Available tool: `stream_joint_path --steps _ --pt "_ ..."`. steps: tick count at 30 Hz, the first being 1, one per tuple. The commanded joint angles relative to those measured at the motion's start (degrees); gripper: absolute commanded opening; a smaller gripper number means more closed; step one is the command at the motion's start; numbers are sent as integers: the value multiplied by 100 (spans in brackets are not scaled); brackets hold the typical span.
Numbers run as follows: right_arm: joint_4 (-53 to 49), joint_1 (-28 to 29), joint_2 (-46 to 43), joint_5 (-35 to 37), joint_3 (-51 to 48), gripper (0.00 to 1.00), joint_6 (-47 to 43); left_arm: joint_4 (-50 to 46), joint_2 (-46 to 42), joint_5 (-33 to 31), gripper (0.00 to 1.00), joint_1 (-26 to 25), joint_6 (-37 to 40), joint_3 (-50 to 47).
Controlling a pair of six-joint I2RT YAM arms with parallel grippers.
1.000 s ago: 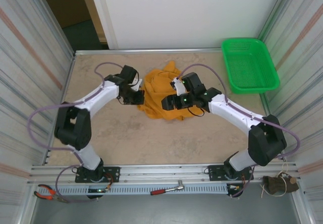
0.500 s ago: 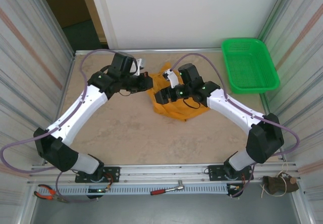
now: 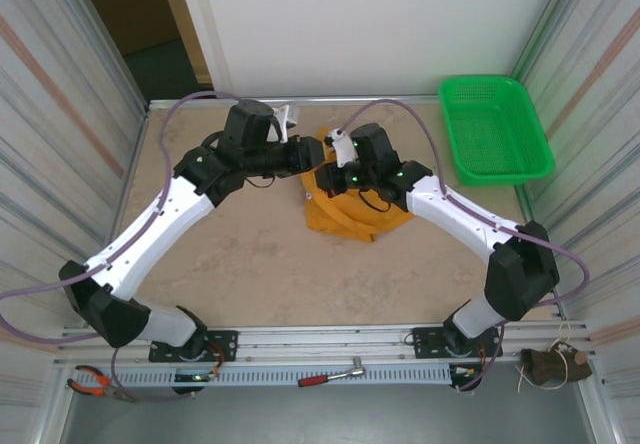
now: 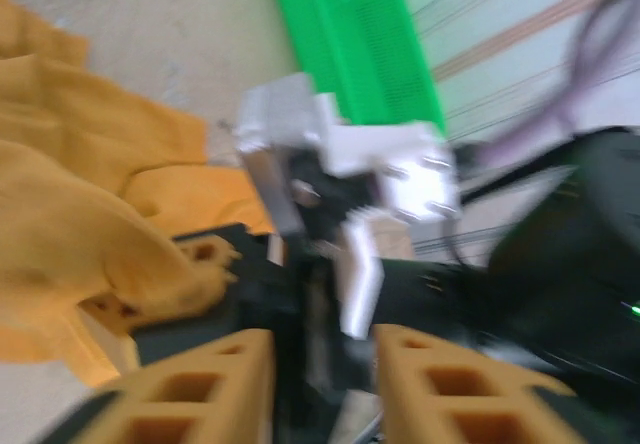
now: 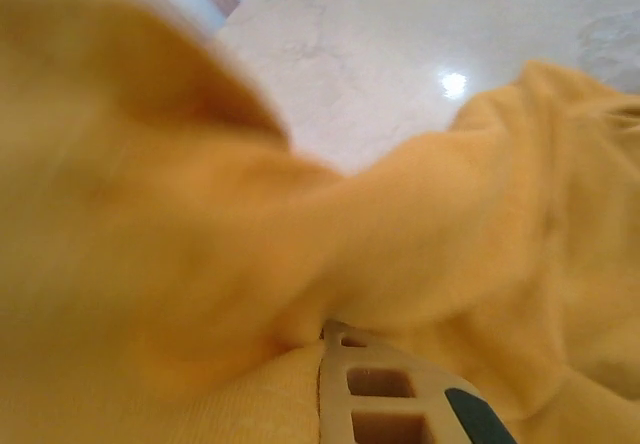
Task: Fold the inside-out t-shirt
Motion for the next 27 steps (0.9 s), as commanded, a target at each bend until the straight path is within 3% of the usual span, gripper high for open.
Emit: stream_joint_path --steps 1,8,12,16,27 --pt "463 -355 -436 -170 -346 0 136 525 -616 -286 50 -9 352 -62" --pt "399 -702 -879 -742 -437 0 -13 1894 -1103 -157 56 841 643 -2064" --pt "338 -761 -1013 -787 -480 0 -16 3136 -811 967 58 1322 583 -2752" --pt "337 -780 -1060 -816 -494 0 18 4012 -395 1710 58 1334 526 -2841" --pt "373 -780 -1090 -841 -525 0 52 5999 513 2468 56 1334 -751 -3009"
